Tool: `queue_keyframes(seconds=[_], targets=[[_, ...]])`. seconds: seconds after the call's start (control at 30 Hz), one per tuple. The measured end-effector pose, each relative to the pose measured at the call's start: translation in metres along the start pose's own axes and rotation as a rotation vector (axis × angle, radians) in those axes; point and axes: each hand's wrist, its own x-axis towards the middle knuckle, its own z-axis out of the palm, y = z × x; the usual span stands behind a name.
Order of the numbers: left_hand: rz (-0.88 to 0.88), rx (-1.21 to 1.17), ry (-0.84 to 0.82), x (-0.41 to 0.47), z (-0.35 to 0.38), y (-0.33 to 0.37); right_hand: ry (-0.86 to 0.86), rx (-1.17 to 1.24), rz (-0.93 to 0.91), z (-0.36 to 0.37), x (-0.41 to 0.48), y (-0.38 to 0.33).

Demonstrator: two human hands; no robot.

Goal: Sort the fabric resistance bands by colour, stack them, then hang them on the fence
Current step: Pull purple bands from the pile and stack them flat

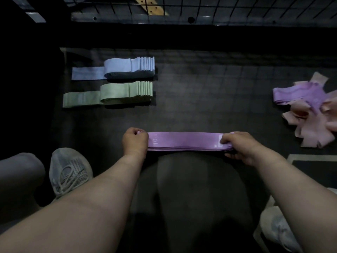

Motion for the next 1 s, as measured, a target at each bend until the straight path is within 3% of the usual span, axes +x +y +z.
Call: queue_keyframes(seconds=[0.13,0.27,0.33,0.4,0.43,0.5,0.57,0.63,1.0], targets=[[0.039,0.036,-0.074,-0.005,0.002,0.001,0.067,-0.104,-0.049,0.001,0.005,0.007],[0.1,0.314,-0.136,-0.006,0.002,0.006,0.2,-0.252,-0.112,0.006,0.012,0.015],[0.126,0.587,-0.136,-0.009,0.002,0.007,0.311,-0.53,-0.113,0.008,0.011,0.018],[0.342,0.855,-0.084,-0.014,0.002,0.005,0.434,-0.868,-0.305,0.011,0.006,0.018],[0.49,0.897,-0.099,-0.016,0.004,0.004,0.407,-0.97,-0.474,0.014,0.003,0.017],[0.741,0.928,-0.243,-0.018,0.008,0.001,0.183,-1.069,-0.715,0.022,-0.002,0.015],[0.843,0.988,-0.355,-0.019,0.014,-0.001,0.034,-1.185,-0.821,0.034,-0.006,0.014],[0.852,1.031,-0.374,-0.021,0.02,-0.002,0.035,-1.295,-0.904,0.047,-0.009,0.014],[0.889,1.041,-0.358,-0.023,0.027,0.002,0.016,-1.337,-0.894,0.057,-0.009,0.015]])
